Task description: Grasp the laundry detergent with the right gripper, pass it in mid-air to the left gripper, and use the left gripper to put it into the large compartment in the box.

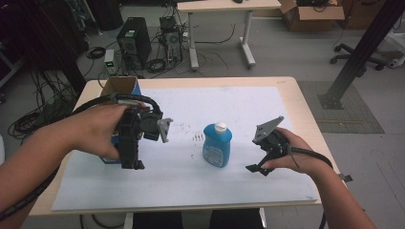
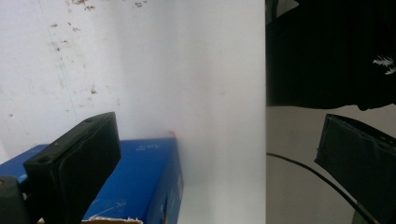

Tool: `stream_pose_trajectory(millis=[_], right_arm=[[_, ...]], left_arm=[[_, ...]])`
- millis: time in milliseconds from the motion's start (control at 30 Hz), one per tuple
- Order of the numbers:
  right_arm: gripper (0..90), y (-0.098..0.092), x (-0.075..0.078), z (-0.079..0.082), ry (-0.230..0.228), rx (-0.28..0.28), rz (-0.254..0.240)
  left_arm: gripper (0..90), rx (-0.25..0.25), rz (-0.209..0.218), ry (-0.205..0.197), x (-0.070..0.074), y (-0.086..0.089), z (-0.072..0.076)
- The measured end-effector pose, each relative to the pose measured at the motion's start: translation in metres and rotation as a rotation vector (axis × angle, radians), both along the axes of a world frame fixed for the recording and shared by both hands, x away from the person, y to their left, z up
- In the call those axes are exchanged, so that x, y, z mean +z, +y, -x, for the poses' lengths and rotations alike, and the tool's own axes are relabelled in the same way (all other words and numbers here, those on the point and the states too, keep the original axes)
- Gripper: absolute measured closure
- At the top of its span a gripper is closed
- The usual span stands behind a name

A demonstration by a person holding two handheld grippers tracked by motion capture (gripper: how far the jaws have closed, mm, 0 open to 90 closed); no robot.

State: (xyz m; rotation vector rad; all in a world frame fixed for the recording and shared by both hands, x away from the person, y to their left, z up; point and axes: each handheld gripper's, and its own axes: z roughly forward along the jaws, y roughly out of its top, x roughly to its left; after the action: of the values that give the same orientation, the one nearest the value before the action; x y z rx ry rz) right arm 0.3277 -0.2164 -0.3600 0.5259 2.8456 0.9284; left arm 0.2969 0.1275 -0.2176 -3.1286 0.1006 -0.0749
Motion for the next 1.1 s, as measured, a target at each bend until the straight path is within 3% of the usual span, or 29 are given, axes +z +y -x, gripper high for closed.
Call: stream_pose_trajectory(millis=[400,600,900,1100], right_arm=[[3.4,0.008,-0.021,0.011,-0.042,-0.064,-0.087],[2.5,0.018,-0.033,0.015,-0.053,-0.070,-0.130],[1.9,0.031,-0.054,0.011,-0.074,-0.117,-0.176],[1.7,0.042,-0.061,0.011,-0.084,-0.118,-0.194]], left_arm=[[0.2,-0.008,-0.003,0.001,-0.003,-0.005,0.001],[0.2,-0.009,0.001,-0.001,-0.002,-0.007,0.003],[0.2,-0.015,0.004,-0.014,-0.003,-0.009,0.003],[0.2,-0.016,0.010,-0.023,-0.004,-0.008,0.003]])
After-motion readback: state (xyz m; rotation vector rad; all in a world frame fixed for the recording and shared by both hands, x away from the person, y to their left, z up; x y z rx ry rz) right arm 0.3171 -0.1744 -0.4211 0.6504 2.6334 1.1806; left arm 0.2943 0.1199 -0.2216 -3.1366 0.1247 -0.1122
